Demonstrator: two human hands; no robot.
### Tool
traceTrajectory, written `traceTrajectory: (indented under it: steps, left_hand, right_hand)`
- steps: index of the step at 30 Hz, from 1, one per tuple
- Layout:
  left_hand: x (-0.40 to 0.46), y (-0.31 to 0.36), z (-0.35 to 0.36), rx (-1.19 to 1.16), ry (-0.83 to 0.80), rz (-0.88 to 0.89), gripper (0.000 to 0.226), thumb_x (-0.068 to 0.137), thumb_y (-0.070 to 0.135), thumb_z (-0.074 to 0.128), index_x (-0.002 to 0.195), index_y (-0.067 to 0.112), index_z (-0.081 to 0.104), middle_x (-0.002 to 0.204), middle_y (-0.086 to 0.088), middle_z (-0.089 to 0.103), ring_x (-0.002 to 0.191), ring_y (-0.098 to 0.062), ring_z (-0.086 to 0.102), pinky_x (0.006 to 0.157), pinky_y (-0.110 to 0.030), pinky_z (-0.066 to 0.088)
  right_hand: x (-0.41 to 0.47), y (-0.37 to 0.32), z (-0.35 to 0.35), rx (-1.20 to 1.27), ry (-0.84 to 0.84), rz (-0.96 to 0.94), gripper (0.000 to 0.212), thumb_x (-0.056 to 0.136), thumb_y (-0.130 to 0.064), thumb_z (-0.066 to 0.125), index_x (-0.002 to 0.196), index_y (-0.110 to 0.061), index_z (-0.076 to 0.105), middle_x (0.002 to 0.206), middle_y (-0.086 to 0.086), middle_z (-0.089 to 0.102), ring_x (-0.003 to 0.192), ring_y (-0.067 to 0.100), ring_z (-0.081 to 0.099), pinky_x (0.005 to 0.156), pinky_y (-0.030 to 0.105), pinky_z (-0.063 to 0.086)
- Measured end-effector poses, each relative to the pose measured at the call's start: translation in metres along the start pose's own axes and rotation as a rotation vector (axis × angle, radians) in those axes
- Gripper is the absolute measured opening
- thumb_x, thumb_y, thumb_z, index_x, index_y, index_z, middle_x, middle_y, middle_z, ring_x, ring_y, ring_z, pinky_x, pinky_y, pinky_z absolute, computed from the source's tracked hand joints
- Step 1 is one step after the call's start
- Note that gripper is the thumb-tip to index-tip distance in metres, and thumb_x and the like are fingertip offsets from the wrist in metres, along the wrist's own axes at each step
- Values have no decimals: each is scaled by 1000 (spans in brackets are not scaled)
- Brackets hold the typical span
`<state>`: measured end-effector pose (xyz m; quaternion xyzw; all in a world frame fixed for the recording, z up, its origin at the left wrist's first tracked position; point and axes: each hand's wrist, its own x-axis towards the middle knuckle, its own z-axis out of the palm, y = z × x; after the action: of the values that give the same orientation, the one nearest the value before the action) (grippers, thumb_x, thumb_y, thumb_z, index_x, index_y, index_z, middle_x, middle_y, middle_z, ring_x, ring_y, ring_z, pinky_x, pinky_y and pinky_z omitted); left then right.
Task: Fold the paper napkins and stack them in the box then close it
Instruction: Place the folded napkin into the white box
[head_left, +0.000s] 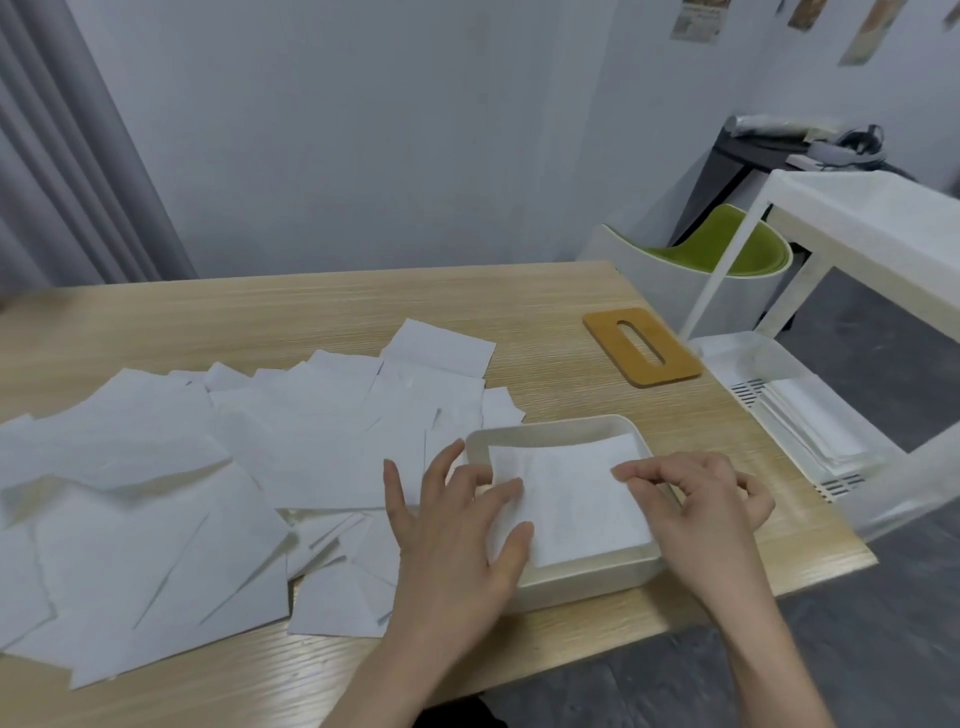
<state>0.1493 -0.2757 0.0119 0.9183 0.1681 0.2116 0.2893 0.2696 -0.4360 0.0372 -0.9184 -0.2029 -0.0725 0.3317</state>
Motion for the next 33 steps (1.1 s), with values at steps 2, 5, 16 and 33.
traceTrajectory:
  steps: [2, 5, 16, 33]
  left_hand:
    - [2, -4, -2, -3, 11, 38, 47, 86, 54, 34, 106, 36, 72, 106, 18, 59, 141, -12, 32, 114, -45, -25]
    - [6, -11, -8, 37, -11, 102, 41, 90, 50, 38, 100, 35, 75, 95, 20, 61, 136, -16, 42, 115, -48, -21]
    - [20, -19, -20, 47, -174, 266, 44, 92, 49, 40, 97, 29, 78, 82, 17, 68, 133, -10, 48, 116, -54, -12]
    - [23, -18, -26, 285, -207, 291, 47, 89, 55, 41, 67, 31, 74, 101, 8, 68, 125, -15, 57, 114, -53, 4]
  right_hand:
    - [1, 3, 1, -42, 3, -12, 28, 85, -16, 68, 77, -43, 67, 79, -29, 59, 95, -11, 35, 96, 25, 9]
    - [2, 7, 1, -82, -13, -26, 30, 85, -17, 68, 76, -46, 64, 80, -30, 58, 97, -8, 35, 98, 22, 3]
    - [1, 8, 0, -287, -119, -75, 20, 91, -21, 61, 91, -38, 71, 82, -21, 62, 98, -2, 38, 108, 33, -11]
    - [-6, -1, -1, -442, -173, -76, 15, 92, -37, 56, 100, -41, 68, 98, -20, 62, 118, 4, 42, 109, 38, -13]
